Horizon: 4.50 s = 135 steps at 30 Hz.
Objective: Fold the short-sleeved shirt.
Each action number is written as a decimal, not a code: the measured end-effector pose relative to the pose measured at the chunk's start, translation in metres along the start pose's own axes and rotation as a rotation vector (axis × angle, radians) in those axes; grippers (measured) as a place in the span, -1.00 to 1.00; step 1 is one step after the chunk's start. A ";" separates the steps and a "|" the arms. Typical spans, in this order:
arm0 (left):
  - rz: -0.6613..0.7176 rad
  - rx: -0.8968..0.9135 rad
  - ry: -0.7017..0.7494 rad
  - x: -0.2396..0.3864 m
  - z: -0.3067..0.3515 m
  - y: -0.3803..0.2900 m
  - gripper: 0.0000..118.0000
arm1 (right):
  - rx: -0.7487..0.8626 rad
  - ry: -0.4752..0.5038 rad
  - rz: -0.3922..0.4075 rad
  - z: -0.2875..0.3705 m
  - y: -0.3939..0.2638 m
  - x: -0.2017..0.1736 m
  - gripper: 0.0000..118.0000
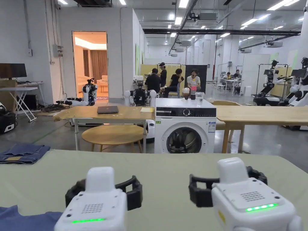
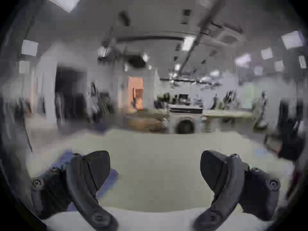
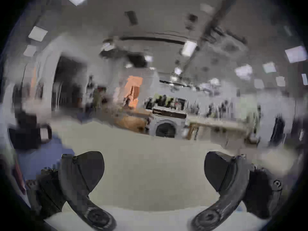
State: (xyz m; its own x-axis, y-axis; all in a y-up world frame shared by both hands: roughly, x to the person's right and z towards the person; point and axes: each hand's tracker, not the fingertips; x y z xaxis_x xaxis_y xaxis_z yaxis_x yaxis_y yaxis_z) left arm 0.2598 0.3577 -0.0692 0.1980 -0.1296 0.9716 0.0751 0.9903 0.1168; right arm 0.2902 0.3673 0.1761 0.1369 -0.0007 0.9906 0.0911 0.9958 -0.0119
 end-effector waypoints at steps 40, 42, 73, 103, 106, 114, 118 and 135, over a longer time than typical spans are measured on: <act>0.133 -0.011 -0.126 -0.022 -0.006 0.009 0.88 | 0.016 -0.119 0.066 0.003 -0.002 0.017 1.00; 0.135 -0.012 -0.128 -0.022 -0.006 0.009 0.88 | 0.013 -0.117 0.069 0.002 -0.002 0.016 1.00; 0.164 -0.111 0.033 -0.103 -0.003 -0.007 -1.00 | -0.031 -0.017 0.059 -0.024 -0.017 -0.041 -1.00; 0.211 -0.299 0.476 -0.337 0.055 -0.068 -1.00 | -0.113 0.547 0.057 -0.067 -0.049 -0.288 -1.00; 0.231 -0.389 0.403 -0.343 0.017 -0.093 -1.00 | -0.140 0.551 0.056 -0.072 -0.064 -0.285 -1.00; 0.284 -0.750 0.193 -0.350 -0.121 -0.187 -1.00 | -0.268 0.518 0.084 -0.077 -0.125 -0.271 -1.00; 0.316 -0.841 0.125 -0.353 -0.157 -0.210 -0.89 | -0.328 0.503 0.118 -0.077 -0.149 -0.257 -1.00; 0.163 -1.009 0.131 -0.326 -0.195 -0.253 0.52 | -0.400 0.409 0.099 -0.056 -0.160 -0.200 -1.00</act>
State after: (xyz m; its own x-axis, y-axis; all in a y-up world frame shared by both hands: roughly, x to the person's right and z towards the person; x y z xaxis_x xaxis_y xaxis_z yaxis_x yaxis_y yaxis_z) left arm 0.3669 0.1395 -0.4561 0.3796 -0.0621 0.9231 0.8117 0.5011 -0.3001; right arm 0.3030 0.2027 -0.0279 0.5266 -0.0244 0.8498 0.4134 0.8808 -0.2309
